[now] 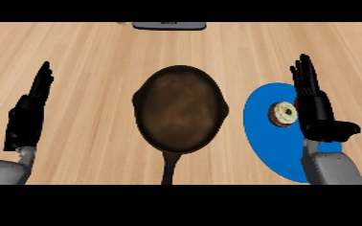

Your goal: Pick the cupcake from the plate and place it in the pan

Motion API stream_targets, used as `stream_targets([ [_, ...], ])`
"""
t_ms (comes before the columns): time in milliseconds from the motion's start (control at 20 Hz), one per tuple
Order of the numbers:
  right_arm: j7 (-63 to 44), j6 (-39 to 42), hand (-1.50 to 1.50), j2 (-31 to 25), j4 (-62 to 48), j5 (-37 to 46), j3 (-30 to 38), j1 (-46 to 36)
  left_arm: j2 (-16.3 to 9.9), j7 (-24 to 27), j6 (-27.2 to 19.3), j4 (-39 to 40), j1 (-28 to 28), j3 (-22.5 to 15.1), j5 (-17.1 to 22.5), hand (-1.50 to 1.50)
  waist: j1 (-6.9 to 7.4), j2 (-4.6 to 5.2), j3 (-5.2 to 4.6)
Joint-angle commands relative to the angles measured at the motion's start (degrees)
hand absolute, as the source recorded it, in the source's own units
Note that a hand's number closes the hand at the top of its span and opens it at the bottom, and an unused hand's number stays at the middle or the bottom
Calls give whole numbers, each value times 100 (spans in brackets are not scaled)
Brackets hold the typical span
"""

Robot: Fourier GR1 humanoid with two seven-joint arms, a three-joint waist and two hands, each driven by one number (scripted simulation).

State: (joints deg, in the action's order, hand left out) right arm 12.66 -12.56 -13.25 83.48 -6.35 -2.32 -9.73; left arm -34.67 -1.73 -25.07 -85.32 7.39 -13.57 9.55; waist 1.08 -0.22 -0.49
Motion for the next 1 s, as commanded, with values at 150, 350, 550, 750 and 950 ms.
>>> stream_targets([
  [150,-103,2854,-150,-247,396,-858,-1414,-815,-58,-328,171,305,-60,-10,93,0,445,121,62],
  [350,592,2546,150,-1389,911,496,-979,-1535,28,-590,259,490,-260,-115,216,0,135,-128,-75],
  [550,331,4445,150,-975,-514,-2313,-478,-815,-48,-866,454,653,-248,66,467,0,97,158,77],
  [750,1164,6276,-150,-1869,-1384,-2551,-130,-1334,-14,-914,666,998,53,138,534,0,31,145,68],
  [950,1504,7063,-150,-2506,-1683,-2155,33,-1997,129,-956,586,1003,33,41,419,0,58,97,65],
])
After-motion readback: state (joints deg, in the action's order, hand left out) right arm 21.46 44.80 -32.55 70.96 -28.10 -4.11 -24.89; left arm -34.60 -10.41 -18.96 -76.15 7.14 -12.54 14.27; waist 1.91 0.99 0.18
